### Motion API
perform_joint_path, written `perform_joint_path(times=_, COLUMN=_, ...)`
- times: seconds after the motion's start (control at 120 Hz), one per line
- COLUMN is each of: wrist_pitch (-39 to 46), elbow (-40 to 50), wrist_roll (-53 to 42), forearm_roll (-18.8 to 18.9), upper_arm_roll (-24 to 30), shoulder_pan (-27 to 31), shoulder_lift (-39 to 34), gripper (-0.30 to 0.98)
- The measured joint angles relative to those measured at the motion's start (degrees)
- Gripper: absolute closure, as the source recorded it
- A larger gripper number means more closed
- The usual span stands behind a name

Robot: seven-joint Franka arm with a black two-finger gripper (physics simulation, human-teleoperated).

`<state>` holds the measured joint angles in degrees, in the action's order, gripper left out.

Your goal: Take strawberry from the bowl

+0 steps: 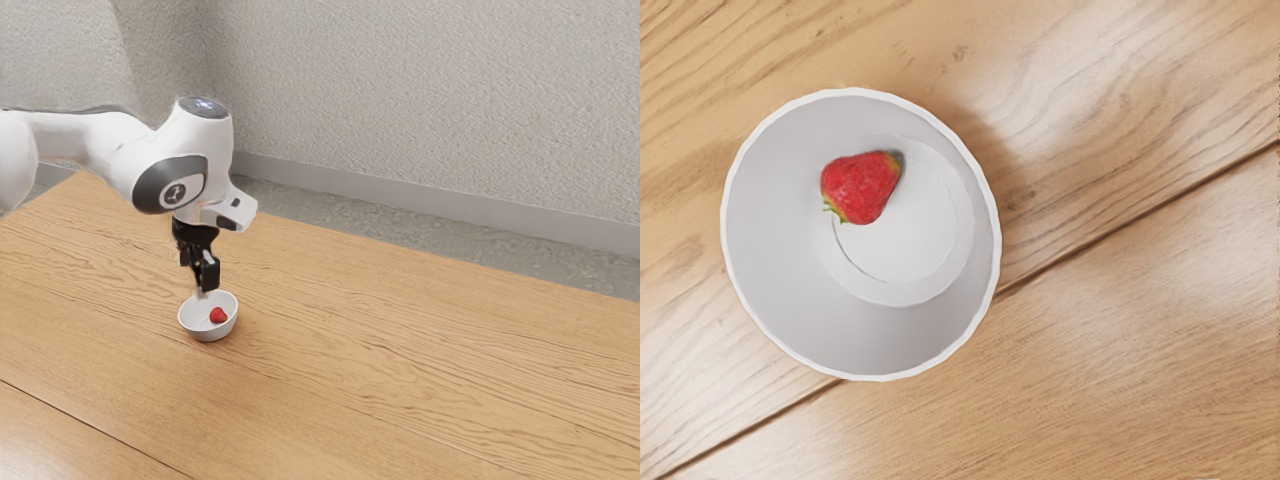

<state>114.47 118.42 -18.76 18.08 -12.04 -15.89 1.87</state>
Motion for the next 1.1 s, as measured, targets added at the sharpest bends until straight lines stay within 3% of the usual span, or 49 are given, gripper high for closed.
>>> perform_joint_path(times=0.083, wrist_pitch=5.4, elbow=-0.9, wrist_roll=-5.6, forearm_roll=-6.7, upper_arm_roll=-0.2, shoulder_pan=3.9, shoulder_lift=5.1, gripper=0.12)
perform_joint_path(times=0.15, wrist_pitch=8.5, elbow=-0.8, wrist_roll=-10.1, forearm_roll=-8.5, upper_arm_roll=-0.3, shoulder_pan=5.9, shoulder_lift=6.4, gripper=0.14)
perform_joint_path(times=0.367, wrist_pitch=16.2, elbow=2.5, wrist_roll=-25.2, forearm_roll=-2.1, upper_arm_roll=-0.1, shoulder_pan=6.8, shoulder_lift=9.2, gripper=0.29)
perform_joint_path(times=0.583, wrist_pitch=22.8, elbow=4.4, wrist_roll=-39.0, forearm_roll=0.3, upper_arm_roll=0.0, shoulder_pan=6.8, shoulder_lift=10.4, gripper=0.43)
perform_joint_path(times=0.8, wrist_pitch=26.4, elbow=4.5, wrist_roll=-49.5, forearm_roll=-0.9, upper_arm_roll=0.1, shoulder_pan=6.9, shoulder_lift=11.9, gripper=0.49)
perform_joint_path(times=1.1, wrist_pitch=28.2, elbow=4.5, wrist_roll=-58.9, forearm_roll=-4.6, upper_arm_roll=0.1, shoulder_pan=7.9, shoulder_lift=13.3, gripper=0.43)
